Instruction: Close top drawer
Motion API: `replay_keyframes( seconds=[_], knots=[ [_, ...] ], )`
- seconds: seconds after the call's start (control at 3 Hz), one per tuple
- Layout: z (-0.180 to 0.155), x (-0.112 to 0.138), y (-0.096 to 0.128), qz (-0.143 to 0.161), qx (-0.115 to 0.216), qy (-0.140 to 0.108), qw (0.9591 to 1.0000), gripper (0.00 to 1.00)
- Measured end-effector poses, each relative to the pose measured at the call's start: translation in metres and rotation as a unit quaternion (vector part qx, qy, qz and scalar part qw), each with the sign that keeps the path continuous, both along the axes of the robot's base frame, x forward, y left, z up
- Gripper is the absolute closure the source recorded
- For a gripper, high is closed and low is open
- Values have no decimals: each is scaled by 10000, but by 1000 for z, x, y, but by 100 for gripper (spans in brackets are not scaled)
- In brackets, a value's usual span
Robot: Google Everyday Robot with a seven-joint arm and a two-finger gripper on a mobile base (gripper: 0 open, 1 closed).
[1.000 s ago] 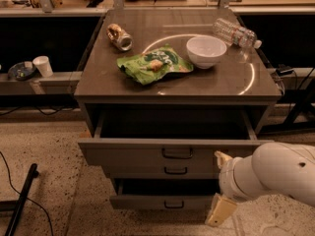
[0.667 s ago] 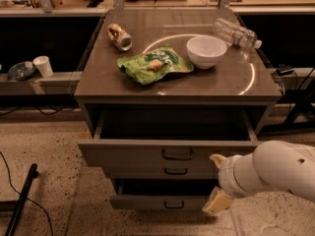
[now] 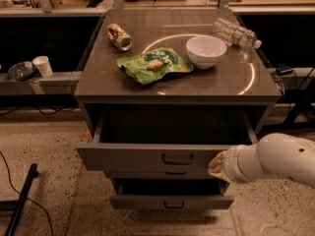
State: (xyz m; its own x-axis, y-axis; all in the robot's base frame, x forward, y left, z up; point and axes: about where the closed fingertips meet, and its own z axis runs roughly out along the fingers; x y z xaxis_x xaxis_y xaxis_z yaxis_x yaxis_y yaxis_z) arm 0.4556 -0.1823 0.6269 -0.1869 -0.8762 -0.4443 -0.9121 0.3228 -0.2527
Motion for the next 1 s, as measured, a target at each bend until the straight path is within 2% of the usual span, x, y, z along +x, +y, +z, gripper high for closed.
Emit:
replay_keyframes(
  seconds=[0.33,1.0],
  knots=[
    [0,17,2,3,-50,-222,9997,96],
    [2,47,9,-28,-94,-592,9982,61]
  ],
)
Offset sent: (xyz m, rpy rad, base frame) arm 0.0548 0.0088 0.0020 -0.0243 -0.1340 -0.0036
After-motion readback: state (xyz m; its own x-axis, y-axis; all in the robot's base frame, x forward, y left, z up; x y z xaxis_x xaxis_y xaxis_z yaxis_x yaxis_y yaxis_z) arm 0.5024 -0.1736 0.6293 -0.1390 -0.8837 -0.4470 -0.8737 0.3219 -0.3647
